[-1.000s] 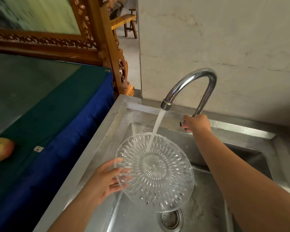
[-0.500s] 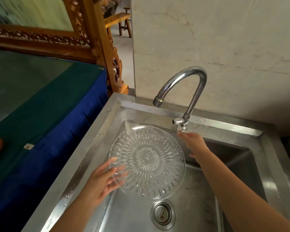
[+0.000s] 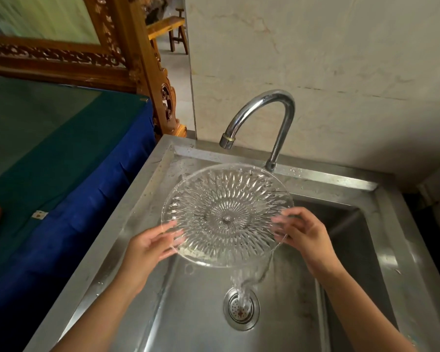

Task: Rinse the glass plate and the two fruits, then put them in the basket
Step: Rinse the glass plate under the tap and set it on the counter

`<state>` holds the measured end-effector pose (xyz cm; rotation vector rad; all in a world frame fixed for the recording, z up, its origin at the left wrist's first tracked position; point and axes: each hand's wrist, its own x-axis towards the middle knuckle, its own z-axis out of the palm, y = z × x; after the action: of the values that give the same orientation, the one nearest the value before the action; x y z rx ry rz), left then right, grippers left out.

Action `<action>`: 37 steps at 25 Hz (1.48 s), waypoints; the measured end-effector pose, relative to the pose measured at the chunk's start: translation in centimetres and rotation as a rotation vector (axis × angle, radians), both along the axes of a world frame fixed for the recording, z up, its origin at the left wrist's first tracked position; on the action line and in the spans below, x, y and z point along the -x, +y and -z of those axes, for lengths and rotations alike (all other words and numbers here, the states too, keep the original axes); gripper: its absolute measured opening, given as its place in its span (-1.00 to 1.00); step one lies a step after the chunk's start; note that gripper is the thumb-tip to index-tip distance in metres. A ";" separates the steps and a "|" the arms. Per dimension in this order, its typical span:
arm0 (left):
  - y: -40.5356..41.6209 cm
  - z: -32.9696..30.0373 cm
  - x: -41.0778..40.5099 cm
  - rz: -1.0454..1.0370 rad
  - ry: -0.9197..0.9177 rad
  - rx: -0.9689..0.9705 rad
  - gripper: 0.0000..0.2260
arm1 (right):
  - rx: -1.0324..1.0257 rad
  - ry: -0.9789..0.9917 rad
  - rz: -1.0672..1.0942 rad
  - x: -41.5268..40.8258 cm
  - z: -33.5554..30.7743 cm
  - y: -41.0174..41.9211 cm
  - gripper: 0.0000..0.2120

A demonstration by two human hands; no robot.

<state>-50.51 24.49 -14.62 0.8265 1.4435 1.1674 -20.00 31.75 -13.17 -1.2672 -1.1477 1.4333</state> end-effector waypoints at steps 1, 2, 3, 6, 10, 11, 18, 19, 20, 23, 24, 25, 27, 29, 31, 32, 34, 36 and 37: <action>-0.1 -0.2 -0.2 0.007 0.006 -0.020 -0.69 | -0.005 0.022 0.009 -0.3 -0.1 -0.4 -0.76; -0.2 -0.4 -0.4 0.019 0.008 -0.035 -0.70 | -0.002 0.044 0.019 -0.6 -0.2 -0.8 -0.78; -0.4 -0.7 -0.6 0.036 0.013 -0.045 -0.70 | 0.005 0.065 0.031 -0.9 -0.2 -1.2 -0.80; -0.6 -1.7 -1.4 0.084 0.040 -0.074 -0.69 | -0.009 0.094 0.064 -1.9 -0.9 -2.4 -0.85; -1.4 -4.8 -2.1 0.055 0.116 -0.254 -0.72 | -0.271 0.164 0.078 -4.5 -3.3 -4.6 -0.78; -1.5 -5.7 -2.2 0.053 0.125 -0.303 -0.73 | -0.319 0.175 0.081 -5.1 -3.7 -5.2 -0.78; -2.4 -9.9 -3.8 0.289 0.187 -0.184 -0.63 | -0.071 0.236 0.133 -6.3 -4.3 -8.1 -0.77; -2.6 -10.6 -4.1 0.312 0.185 -0.173 -0.61 | -0.053 0.234 0.145 -6.8 -4.9 -8.6 -0.76; -2.6 -11.6 -4.6 0.336 0.183 -0.173 -0.60 | -0.050 0.226 0.157 -7.6 -6.0 -9.3 -0.75; -2.7 -15.3 -7.6 0.420 0.160 -0.193 -0.58 | -0.067 0.213 0.208 -10.5 -10.2 -12.2 -0.71; -2.6 -16.4 -8.9 0.444 0.152 -0.201 -0.57 | -0.079 0.206 0.233 -11.6 -11.6 -13.4 -0.69; -2.5 -17.2 -10.3 0.471 0.141 -0.202 -0.57 | -0.089 0.195 0.261 -12.7 -12.9 -14.7 -0.66; -2.6 -18.7 -13.4 0.542 0.112 -0.178 -0.56 | -0.089 0.195 0.329 -15.3 -14.7 -17.7 -0.60; -2.7 -19.8 -17.3 0.648 0.077 -0.122 -0.55 | -0.073 0.212 0.428 -18.3 -16.0 -21.1 -0.63; -3.0 -20.3 -21.1 0.749 0.035 -0.051 -0.52 | -0.048 0.190 0.522 -21.3 -16.8 -24.5 -0.68; -3.3 -20.4 -23.0 0.796 0.016 -0.019 -0.51 | -0.036 0.181 0.564 -22.7 -17.0 -26.1 -0.70; -4.0 -20.2 -27.1 0.889 -0.014 0.044 -0.47 | -0.018 0.170 0.635 -25.7 -17.4 -29.2 -0.70; -4.8 -19.3 -31.0 0.969 -0.038 0.110 -0.44 | 0.009 0.147 0.709 -28.5 -17.1 -32.1 -0.69; -5.3 -18.7 -32.8 1.001 -0.046 0.145 -0.43 | 0.024 0.136 0.749 -29.7 -16.6 -33.5 -0.69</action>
<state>-17.72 19.20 4.07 1.1983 0.8461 0.3087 9.67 -1.73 3.44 -1.3880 -0.4702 0.9434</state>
